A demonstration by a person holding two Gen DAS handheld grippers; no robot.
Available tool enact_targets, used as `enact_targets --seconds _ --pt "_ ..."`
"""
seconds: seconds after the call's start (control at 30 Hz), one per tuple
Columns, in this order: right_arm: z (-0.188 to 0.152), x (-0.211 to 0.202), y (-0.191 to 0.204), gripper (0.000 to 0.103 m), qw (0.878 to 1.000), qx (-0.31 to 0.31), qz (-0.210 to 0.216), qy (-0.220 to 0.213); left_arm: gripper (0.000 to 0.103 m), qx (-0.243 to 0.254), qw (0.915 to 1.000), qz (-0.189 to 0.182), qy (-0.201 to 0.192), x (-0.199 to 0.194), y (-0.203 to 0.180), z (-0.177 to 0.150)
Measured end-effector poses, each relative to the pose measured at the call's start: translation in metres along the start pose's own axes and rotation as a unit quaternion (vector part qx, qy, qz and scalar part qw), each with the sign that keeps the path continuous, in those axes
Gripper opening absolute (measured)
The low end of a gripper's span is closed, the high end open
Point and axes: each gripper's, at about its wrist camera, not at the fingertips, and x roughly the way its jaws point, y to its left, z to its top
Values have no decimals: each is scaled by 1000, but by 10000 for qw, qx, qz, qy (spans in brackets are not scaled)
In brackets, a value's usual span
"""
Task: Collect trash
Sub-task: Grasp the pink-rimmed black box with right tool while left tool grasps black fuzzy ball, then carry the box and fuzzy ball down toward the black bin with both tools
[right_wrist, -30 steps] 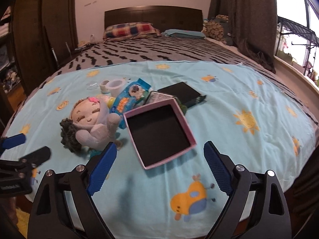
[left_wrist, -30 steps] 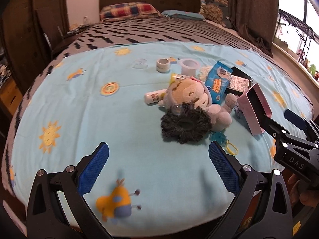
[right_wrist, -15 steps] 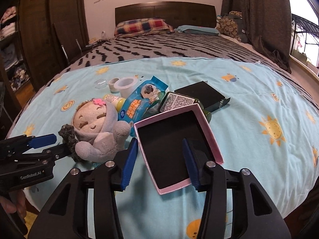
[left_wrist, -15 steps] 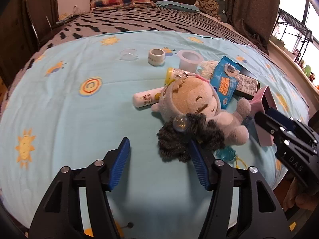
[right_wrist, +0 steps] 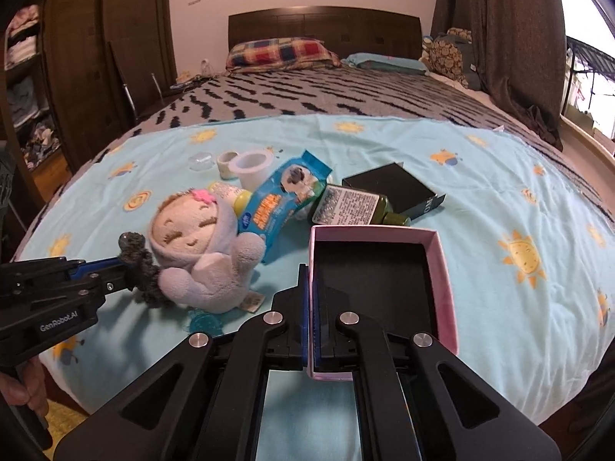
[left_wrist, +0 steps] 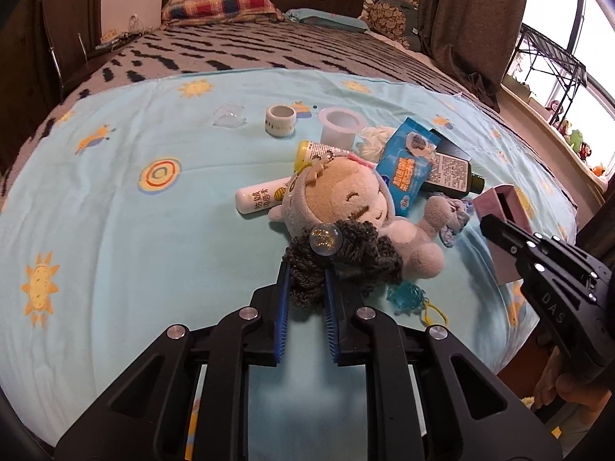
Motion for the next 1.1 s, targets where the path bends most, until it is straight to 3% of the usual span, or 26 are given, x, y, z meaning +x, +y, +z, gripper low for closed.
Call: enact_targets --seconds 0.3,0.67,0.87,1.1 --pt "-6 -69 4 3 9994 -53 72 -338 15 87 9981 69 -608 -76 -12 -18" --pt "-51 -140 0 3 9984 249 352 -355 15 117 9974 -65 -712 -134 -39 -75" --pt "-91 -150 8 3 9979 192 616 13 15 234 9983 -190 -505 -138 -52 -119" --pt "-140 -122 13 3 9932 268 836 764 15 126 9985 -458 273 -94 -54 -178"
